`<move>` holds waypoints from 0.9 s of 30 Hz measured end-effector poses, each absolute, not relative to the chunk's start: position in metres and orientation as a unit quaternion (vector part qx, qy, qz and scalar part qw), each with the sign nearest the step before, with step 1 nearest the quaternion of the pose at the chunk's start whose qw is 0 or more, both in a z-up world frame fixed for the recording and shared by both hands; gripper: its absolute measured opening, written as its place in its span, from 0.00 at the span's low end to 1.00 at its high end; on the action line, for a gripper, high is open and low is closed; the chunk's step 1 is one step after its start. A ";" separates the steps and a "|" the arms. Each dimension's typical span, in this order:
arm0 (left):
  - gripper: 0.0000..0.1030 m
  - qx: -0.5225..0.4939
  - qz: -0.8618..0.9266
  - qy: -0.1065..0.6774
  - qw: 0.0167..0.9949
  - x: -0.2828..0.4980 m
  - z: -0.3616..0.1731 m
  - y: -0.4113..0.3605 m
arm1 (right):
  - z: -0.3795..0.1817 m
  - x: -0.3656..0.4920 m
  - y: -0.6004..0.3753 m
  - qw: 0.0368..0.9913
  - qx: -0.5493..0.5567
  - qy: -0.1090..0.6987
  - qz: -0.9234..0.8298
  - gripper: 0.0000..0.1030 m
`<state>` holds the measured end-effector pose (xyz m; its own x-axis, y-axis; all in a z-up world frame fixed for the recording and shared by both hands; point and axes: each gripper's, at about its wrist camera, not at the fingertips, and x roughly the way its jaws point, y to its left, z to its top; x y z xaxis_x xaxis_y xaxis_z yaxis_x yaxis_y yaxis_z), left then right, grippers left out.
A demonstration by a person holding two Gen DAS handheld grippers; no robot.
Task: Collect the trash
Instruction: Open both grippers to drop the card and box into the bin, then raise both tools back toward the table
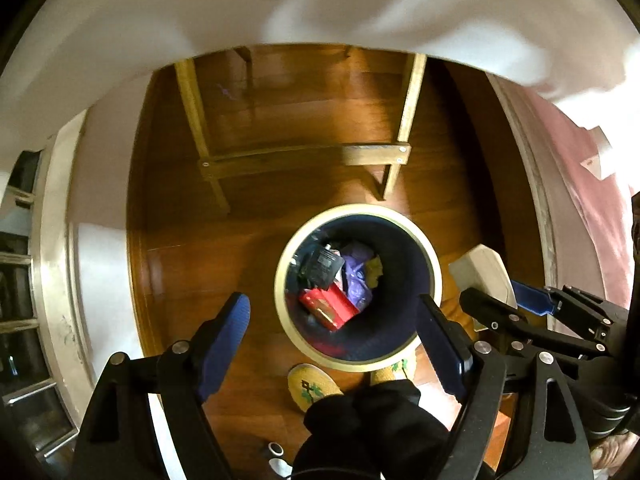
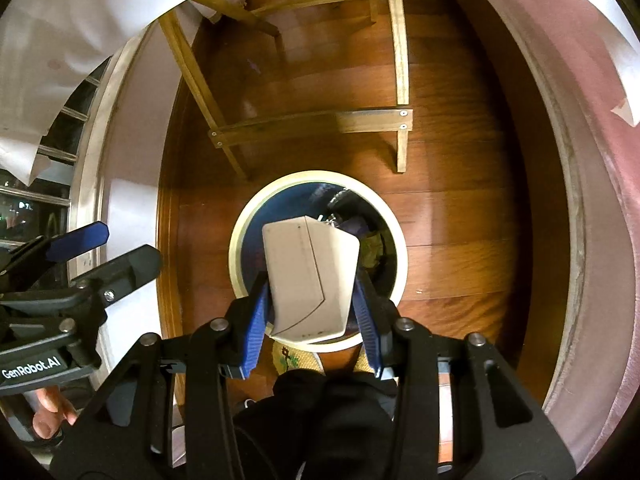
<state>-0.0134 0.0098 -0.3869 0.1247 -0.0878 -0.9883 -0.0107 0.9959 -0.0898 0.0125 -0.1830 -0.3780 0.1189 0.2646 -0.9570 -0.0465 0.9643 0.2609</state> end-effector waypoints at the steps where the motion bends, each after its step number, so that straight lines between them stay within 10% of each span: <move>1: 0.82 -0.040 -0.022 0.658 0.751 -0.014 -0.384 0.013 | -0.376 0.013 -0.182 0.742 0.085 0.656 0.107 0.37; 10: 0.82 -0.051 0.002 0.641 0.766 -0.023 -0.344 0.036 | -0.349 0.020 -0.167 0.743 0.085 0.652 0.124 0.53; 27: 0.82 -0.072 0.035 0.595 0.800 -0.024 -0.199 0.056 | -0.216 0.026 -0.161 0.774 0.074 0.611 0.149 0.53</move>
